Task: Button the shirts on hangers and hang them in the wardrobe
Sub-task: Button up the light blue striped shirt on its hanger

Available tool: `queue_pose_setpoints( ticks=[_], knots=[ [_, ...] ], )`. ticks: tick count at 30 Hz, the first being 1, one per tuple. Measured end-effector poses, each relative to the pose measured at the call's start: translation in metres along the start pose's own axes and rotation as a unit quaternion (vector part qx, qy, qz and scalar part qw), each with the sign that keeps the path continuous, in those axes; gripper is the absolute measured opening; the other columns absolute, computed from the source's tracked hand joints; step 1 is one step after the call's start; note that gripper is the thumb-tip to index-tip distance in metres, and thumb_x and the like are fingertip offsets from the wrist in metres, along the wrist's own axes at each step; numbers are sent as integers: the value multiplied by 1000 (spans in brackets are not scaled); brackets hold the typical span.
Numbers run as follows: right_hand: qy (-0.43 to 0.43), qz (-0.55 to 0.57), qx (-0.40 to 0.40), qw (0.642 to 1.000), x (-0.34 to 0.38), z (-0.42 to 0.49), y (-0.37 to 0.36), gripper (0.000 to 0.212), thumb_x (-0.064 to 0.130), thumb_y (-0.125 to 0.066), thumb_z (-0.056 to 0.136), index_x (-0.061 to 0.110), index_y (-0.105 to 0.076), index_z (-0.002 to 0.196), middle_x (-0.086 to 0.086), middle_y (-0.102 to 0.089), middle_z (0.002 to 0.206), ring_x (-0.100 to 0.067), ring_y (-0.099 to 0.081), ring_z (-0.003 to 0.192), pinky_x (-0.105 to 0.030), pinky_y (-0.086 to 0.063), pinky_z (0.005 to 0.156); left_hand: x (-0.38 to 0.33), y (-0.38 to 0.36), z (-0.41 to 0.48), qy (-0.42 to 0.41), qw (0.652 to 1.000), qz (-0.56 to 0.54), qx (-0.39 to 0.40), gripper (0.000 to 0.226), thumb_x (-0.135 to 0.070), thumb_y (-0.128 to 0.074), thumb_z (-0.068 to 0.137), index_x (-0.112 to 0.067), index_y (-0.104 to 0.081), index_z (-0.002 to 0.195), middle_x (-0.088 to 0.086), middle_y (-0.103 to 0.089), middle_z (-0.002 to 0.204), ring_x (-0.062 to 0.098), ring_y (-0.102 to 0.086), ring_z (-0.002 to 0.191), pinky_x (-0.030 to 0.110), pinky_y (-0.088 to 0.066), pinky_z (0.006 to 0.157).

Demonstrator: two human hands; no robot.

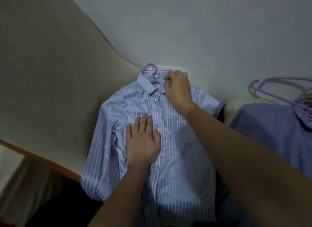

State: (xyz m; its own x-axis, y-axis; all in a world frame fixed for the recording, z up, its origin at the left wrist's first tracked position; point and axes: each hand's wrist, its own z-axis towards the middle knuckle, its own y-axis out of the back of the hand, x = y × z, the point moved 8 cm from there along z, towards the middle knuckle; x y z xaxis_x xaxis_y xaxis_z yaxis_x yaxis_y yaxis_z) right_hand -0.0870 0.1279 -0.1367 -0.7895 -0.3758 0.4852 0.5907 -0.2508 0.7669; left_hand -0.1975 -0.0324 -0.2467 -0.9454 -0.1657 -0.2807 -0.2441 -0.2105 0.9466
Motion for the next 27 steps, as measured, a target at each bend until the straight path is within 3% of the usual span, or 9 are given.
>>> queue_pose_setpoints(
  ticks=[2,7,9,13,17,21,25,27],
  knots=[
    [21,-26,12,999,12,26,-9,18,18,-54,92,14,-67,104,-10,-60,113,-32,-49,113,-44,-41,93,1,-2,1,3,1000,5,-5,62,-47,-18,103,-23,-28,160,-4,-27,166,15,-17,155,47,-12,126],
    [4,-141,238,961,14,54,-64,30,27,-53,97,19,-54,126,-8,-55,129,-34,-40,126,-49,-27,103,1,-4,3,8,1000,12,-14,60,-46,-25,103,-22,-34,157,-4,-34,163,15,-23,153,48,-17,124],
    [-15,-125,262,957,9,55,-73,30,23,-54,96,18,-50,126,-8,-58,125,-33,-41,124,-50,-24,103,2,-5,3,8,1000,16,-16,60,-45,-26,103,-22,-36,157,-4,-35,162,15,-24,153,48,-18,124],
    [-30,-109,203,973,6,53,-65,28,12,-58,92,19,-49,118,-10,-62,114,-34,-43,117,-47,-27,97,3,-5,3,9,1000,18,-18,60,-46,-25,102,-21,-37,156,-4,-36,162,15,-24,153,48,-18,124],
    [-47,-116,147,981,2,56,-47,37,4,-57,89,17,-46,121,-8,-59,116,-33,-46,115,-47,-33,97,3,-6,3,9,1000,13,-15,61,-47,-23,102,-22,-35,157,-4,-36,162,15,-24,153,48,-18,124],
    [-59,-21,-5,998,0,66,-14,29,5,-57,91,16,-49,116,-4,-56,120,-27,-48,115,-42,-34,88,3,-5,3,11,1000,7,-21,61,-47,-24,102,-23,-36,157,-4,-37,162,15,-24,153,49,-19,124],
    [-12,43,-63,997,4,60,2,25,-2,-57,89,11,-51,110,-8,-54,115,-29,-45,106,-37,-39,80,5,-7,2,7,1000,5,-24,60,-47,-25,102,-26,-33,158,-5,-36,162,15,-23,153,49,-18,124],
    [2,81,-83,993,7,54,8,27,-4,-56,89,9,-51,112,-10,-53,114,-28,-44,105,-40,-44,83,4,-7,1,7,1000,2,-25,60,-48,-25,103,-27,-33,158,-5,-35,162,15,-22,154,50,-17,124]
  ],
)
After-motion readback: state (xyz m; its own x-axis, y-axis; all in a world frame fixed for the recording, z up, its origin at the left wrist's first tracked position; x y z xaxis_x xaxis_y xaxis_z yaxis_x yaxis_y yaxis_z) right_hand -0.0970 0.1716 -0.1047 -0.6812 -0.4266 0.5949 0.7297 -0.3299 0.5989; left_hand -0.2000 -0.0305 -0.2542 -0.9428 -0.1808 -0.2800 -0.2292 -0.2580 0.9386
